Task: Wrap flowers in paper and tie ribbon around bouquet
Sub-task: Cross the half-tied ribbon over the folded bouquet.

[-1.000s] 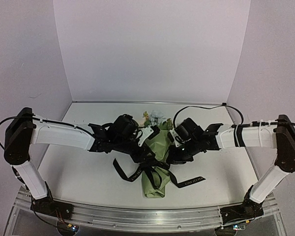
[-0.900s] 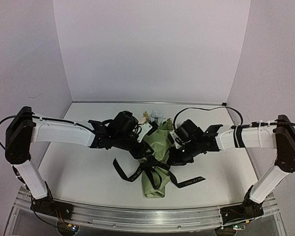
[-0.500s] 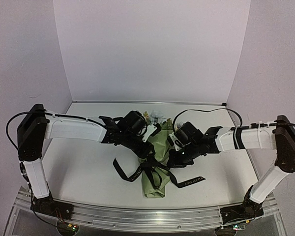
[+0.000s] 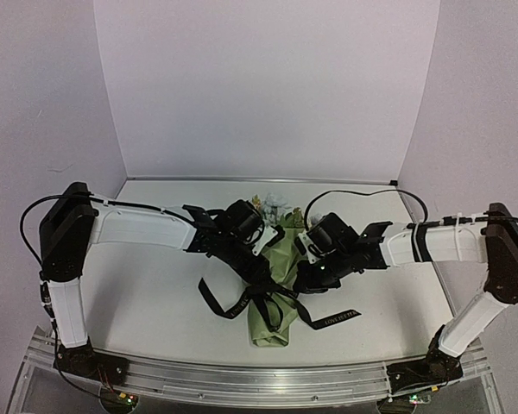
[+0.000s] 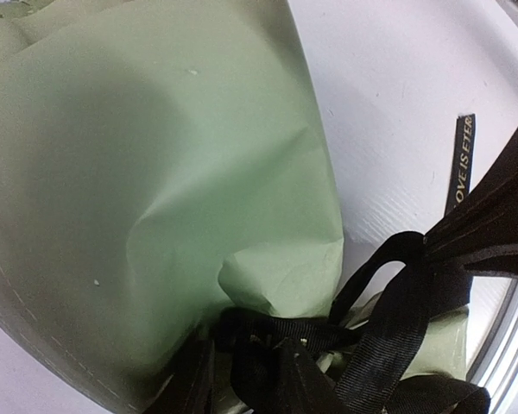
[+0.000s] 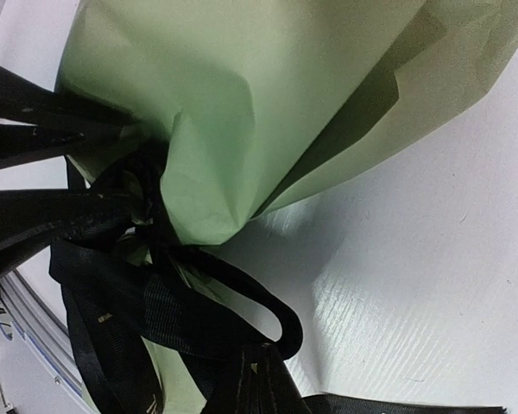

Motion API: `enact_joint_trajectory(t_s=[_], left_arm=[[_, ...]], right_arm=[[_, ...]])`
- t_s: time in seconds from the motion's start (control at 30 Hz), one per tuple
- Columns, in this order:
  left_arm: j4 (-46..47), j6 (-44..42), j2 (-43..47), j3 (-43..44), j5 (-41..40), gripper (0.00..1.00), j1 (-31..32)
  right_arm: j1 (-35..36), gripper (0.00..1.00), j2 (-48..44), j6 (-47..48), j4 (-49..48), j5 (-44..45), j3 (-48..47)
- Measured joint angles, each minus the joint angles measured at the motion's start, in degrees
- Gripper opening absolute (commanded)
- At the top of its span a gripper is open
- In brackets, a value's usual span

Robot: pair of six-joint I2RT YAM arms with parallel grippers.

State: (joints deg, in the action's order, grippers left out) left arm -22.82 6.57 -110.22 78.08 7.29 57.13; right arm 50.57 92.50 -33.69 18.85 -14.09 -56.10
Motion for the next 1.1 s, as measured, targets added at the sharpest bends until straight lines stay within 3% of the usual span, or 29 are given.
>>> enact_joint_trajectory(t_s=[0.27, 0.33, 0.63, 1.1], left_arm=[[-0.87, -0.01, -1.24, 0.66, -0.03, 0.06, 0.38], [-0.73, 0.18, -1.24, 0.66, -0.03, 0.01, 0.47], [1.77, 2.27, 1.24, -0.80, -0.16, 0.00, 0.47], [3.34, 3.90, 5.81, -3.12, 2.43, 0.00, 0.18]], right_arm=[[0.00, 0.05, -0.58, 0.34, 0.03, 0.74, 0.00], [0.00, 0.10, -1.06, 0.61, 0.06, 1.06, 0.00], [1.44, 0.29, -5.36, 3.35, 2.64, 2.60, 0.00], [8.62, 0.41, -5.82, 6.20, 3.47, 2.21, -0.37]])
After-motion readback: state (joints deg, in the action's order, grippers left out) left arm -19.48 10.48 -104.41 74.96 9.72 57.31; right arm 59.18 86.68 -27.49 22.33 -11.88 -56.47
